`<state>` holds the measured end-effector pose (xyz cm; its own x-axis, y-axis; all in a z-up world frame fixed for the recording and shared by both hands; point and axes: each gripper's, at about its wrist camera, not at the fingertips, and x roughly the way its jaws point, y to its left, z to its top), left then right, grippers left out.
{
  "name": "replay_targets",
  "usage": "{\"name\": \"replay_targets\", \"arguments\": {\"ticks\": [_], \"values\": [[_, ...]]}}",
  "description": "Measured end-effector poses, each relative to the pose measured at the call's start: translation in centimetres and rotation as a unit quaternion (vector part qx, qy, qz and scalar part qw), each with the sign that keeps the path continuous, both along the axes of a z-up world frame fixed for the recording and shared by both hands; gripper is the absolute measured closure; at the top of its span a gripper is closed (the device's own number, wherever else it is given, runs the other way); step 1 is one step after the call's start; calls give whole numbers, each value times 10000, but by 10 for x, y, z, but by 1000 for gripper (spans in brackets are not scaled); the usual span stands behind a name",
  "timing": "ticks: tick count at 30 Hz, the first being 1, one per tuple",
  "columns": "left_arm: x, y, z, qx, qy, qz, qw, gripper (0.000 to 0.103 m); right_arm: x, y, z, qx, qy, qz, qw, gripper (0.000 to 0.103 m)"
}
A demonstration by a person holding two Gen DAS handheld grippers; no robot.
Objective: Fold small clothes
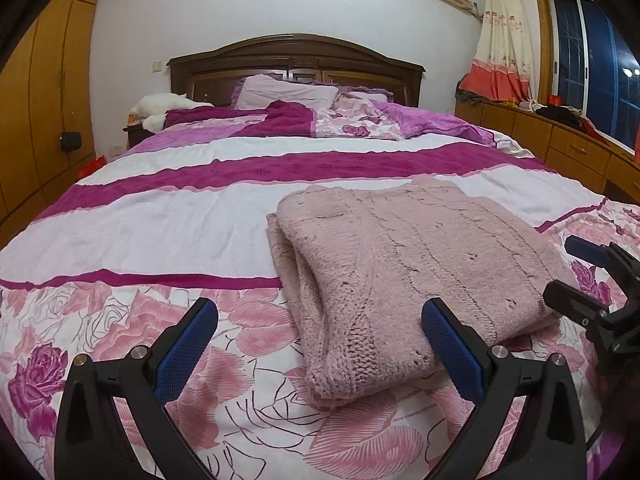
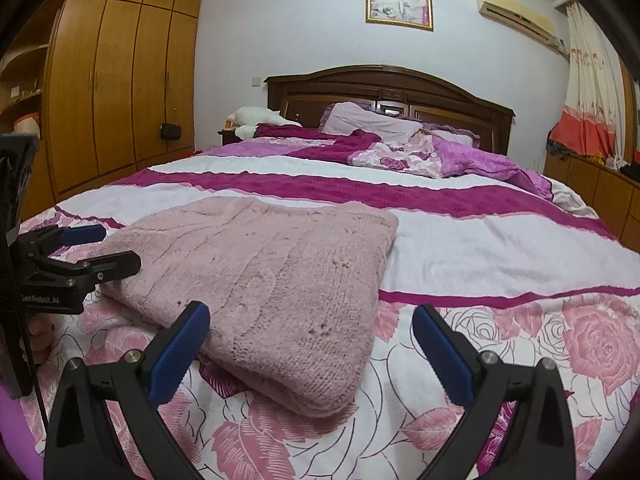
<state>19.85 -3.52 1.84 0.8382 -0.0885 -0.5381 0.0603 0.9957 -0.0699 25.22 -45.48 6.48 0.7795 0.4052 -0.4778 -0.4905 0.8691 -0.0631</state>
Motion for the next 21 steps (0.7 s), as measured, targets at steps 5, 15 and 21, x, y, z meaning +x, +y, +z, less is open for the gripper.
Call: {"name": "replay_targets", "arguments": {"ticks": [5, 15, 21], "values": [[0, 1, 0, 27, -7, -12, 10000, 19, -2, 3, 0, -79, -6, 25, 10000, 0], [1, 2, -1, 56, 3, -41, 10000, 19, -2, 2, 1, -83, 6, 14, 10000, 0], [1, 1, -2, 97, -6, -34, 9999, 19, -2, 2, 1, -89, 15, 10, 10000, 0]]}}
